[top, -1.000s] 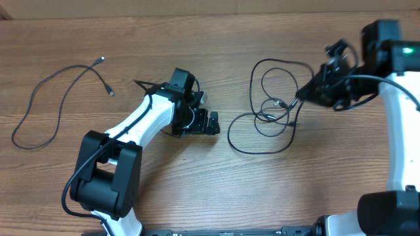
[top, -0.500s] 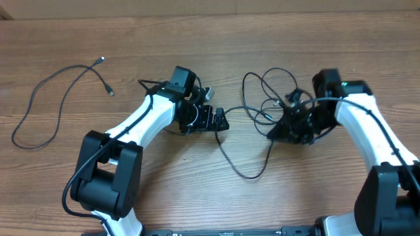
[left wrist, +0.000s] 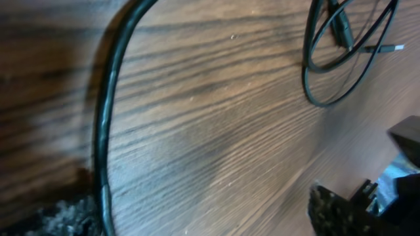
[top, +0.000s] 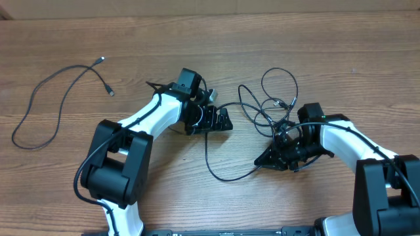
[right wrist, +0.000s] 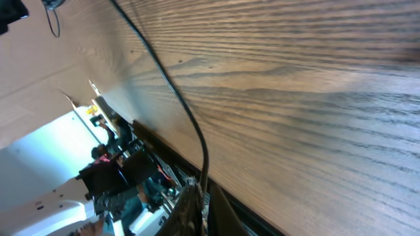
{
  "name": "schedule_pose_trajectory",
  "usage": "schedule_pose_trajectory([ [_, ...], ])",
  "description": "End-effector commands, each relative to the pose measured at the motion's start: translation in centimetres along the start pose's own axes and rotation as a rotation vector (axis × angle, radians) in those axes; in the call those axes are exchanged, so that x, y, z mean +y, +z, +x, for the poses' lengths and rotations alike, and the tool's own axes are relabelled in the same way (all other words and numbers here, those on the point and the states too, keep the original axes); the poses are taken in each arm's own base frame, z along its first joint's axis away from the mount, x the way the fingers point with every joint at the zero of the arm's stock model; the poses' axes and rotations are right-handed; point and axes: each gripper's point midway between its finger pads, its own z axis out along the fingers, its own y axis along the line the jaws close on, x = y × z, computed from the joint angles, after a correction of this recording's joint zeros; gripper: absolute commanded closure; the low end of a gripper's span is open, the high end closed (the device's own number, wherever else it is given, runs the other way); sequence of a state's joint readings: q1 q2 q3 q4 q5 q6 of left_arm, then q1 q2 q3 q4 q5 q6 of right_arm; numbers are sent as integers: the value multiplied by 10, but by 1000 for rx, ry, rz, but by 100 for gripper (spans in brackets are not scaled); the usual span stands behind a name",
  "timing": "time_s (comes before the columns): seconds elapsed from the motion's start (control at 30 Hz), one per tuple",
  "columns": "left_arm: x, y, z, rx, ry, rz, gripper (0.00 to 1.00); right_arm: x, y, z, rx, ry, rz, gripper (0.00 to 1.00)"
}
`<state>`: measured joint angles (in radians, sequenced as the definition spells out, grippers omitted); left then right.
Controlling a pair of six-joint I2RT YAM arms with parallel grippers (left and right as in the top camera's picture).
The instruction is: Untangle cables
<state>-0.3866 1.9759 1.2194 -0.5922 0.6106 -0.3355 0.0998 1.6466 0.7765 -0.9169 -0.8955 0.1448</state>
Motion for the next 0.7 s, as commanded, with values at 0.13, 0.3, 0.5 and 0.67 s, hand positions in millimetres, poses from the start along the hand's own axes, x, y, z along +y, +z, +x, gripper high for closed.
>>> schedule_pose_trajectory([
  [0.13,42,39,23,107,-80,-84,13,-3,5,5,0,30,-23,96],
  [0.3,41,40,16,82,-64,-75,12,-5,10,10,15,25,-16,96],
  [0.5,40,35,12,78,-87,-23,9,-16,21,21,39,108,-7,96],
  [0.67,40,23,4,66,-122,64,7,-27,28,23,25,161,-10,96],
])
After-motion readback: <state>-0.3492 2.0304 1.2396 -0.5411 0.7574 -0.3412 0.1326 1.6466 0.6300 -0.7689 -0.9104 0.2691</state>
